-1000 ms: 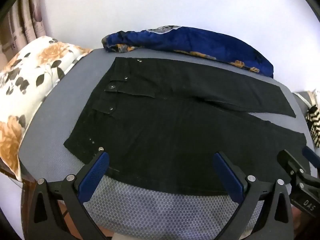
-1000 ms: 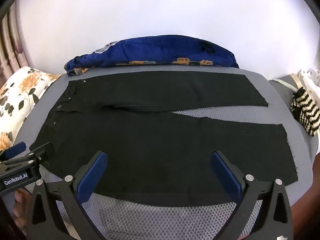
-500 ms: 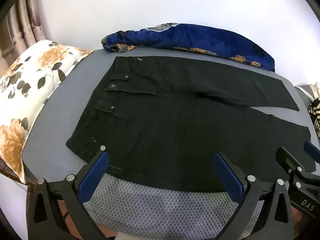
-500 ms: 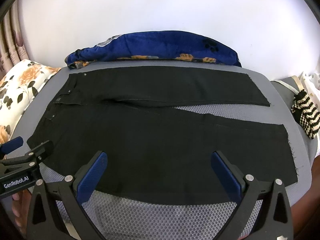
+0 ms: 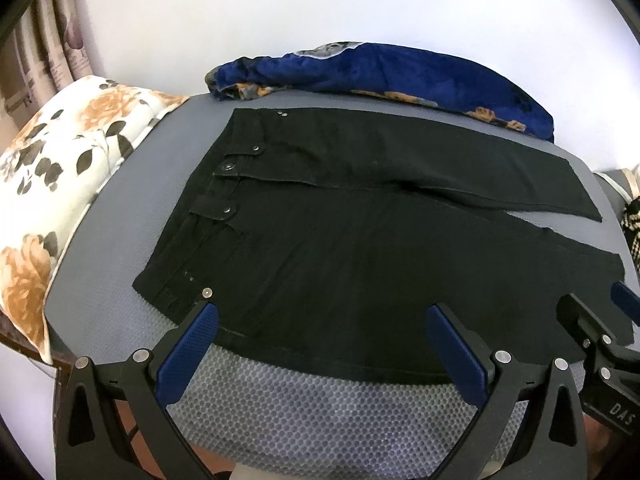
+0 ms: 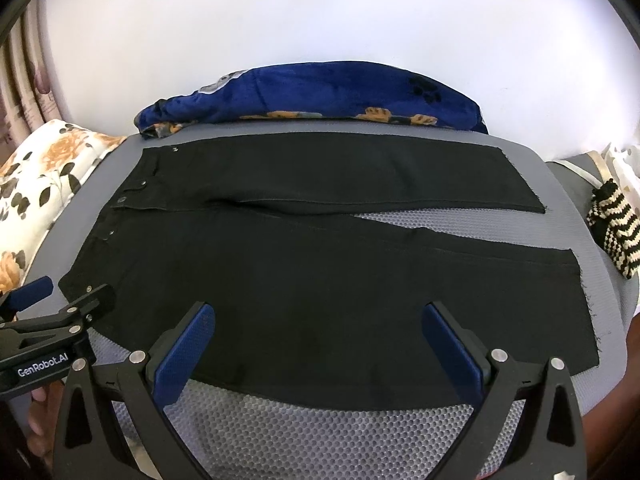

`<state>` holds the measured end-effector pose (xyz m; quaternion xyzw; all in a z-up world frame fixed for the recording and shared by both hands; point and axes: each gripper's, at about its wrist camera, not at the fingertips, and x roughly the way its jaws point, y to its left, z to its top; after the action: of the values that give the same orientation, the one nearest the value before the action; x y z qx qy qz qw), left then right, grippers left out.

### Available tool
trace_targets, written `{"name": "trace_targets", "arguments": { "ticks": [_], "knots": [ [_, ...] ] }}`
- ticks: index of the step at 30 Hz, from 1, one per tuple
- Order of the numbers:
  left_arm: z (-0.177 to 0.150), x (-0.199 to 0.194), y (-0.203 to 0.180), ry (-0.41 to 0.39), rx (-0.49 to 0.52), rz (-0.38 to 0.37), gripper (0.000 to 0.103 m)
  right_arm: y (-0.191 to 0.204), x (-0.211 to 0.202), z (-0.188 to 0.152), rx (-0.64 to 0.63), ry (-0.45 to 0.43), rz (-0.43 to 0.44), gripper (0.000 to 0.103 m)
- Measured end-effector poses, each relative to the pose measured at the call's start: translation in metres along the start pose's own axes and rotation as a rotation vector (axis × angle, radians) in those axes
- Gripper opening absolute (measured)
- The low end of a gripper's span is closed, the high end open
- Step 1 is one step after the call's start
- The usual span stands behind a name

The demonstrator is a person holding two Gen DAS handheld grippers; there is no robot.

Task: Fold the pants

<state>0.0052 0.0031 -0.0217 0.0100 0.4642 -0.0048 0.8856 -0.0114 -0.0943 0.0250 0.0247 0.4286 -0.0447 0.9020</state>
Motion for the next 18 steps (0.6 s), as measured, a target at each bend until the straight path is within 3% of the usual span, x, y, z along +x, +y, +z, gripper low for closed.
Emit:
{"name": "trace_targets", "arguments": {
  "ticks": [18],
  "knots": [
    [-0.002,0.012,0.000,0.008,0.020,0.003,0.103,-0.003,0.005,0.002,0.018,0.004,0.010,0.102]
  ]
}}
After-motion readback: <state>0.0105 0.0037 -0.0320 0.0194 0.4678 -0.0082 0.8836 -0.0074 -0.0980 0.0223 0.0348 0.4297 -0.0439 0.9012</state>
